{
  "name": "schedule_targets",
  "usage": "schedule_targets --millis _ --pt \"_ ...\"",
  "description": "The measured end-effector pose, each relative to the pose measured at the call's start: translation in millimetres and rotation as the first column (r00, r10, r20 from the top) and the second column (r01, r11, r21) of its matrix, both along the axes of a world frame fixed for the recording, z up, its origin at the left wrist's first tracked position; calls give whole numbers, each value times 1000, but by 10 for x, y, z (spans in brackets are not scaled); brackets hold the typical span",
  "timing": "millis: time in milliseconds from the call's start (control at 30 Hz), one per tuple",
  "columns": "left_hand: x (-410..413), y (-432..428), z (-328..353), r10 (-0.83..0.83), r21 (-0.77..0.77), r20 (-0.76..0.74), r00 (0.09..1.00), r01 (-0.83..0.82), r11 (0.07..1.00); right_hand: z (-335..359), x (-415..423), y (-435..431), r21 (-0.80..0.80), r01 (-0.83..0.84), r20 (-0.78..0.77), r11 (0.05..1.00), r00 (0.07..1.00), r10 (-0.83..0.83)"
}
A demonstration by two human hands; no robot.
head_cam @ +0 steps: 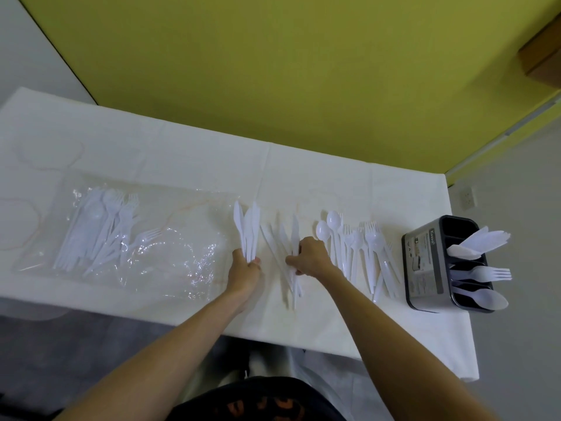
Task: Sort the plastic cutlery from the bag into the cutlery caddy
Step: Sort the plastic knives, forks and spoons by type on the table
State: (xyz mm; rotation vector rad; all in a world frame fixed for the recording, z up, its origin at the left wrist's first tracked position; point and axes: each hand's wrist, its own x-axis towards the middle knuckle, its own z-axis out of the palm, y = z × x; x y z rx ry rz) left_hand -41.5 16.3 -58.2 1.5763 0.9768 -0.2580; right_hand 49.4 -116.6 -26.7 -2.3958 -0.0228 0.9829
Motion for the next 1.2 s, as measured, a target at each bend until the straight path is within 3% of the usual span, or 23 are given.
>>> schedule_targets --millis 367,700,800,867,1000,1100,1200 --pt "-53 142 -41 38 -3 2 999 -38 999 -128 -146 272 -171 -52 96 984 993 69" --pt "-44 190 -19 24 -54 12 1000 -23 998 -158 -168 293 -188 -109 102 976 986 130" --pt "-38 194 9 18 -84 52 998 -14 996 -101 -111 195 -79 -45 61 996 997 50" --pt "-23 187 53 -14 -102 94 995 23 995 -36 -73 87 85 102 -10 991 995 -101" --pt "67 155 172 -112 -71 158 981 125 990 128 0 -170 312 400 -132 862 917 -377" --pt "169 133 200 -105 -80 173 979 120 990 334 29 -332 418 441 -163 794 897 -412" --pt "362 -27 296 -129 -84 211 969 150 985 697 101 -660 532 444 -97 721 878 -469"
